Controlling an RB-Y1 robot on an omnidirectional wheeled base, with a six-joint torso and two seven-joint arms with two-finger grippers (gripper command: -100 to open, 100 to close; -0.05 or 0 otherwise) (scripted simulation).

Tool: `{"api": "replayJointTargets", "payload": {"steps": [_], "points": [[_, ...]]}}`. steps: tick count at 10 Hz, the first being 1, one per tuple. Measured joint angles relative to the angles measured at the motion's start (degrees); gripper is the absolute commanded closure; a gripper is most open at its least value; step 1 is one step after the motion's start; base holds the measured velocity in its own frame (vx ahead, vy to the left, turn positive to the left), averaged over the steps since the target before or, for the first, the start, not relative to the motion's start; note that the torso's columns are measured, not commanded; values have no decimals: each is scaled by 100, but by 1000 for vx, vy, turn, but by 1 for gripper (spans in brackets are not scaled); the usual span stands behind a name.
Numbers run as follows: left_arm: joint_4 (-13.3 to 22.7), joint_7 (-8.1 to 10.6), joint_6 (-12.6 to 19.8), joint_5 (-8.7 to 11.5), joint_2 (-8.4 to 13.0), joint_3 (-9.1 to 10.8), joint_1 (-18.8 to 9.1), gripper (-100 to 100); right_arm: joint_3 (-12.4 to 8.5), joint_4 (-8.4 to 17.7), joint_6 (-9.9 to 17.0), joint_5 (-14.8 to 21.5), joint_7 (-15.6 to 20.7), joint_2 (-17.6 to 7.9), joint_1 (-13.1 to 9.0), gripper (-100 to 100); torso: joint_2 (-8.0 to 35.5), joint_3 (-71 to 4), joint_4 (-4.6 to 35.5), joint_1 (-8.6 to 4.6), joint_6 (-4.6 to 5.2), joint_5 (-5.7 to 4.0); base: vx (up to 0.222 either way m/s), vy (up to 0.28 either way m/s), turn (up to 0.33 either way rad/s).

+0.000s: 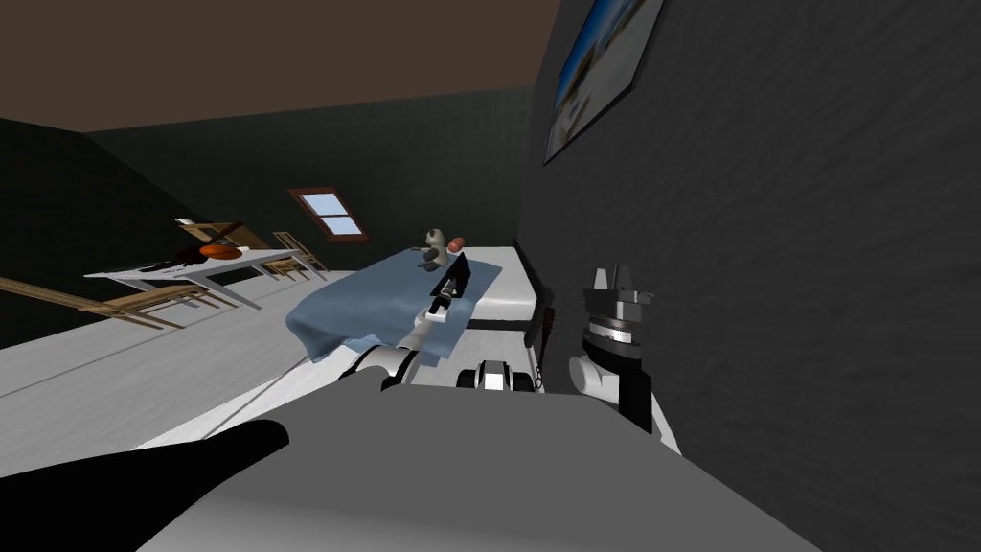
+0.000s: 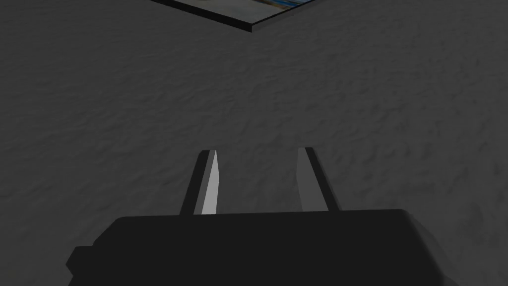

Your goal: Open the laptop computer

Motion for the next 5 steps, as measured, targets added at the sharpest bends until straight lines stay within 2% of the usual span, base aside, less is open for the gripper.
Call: {"api": "replayJointTargets", "payload": {"steps": [2, 4, 5], "points": [[6, 217, 29, 140, -150, 45, -32, 100, -1, 1, 0, 0, 0, -1, 0, 0, 4, 5, 3, 8, -8, 6, 6, 144, -30], [-4, 454, 69, 282, -264, 87, -67, 100, -1, 0, 0, 0, 0, 0, 0, 0, -1, 0, 3, -42, -4, -16, 12, 99, -23], [-111, 547, 131, 346, -339, 117, -25, 100, 0, 0, 0, 0, 0, 0, 0, 0, 3, 2, 6, -51, -3, -21, 19, 110, -26]]}}
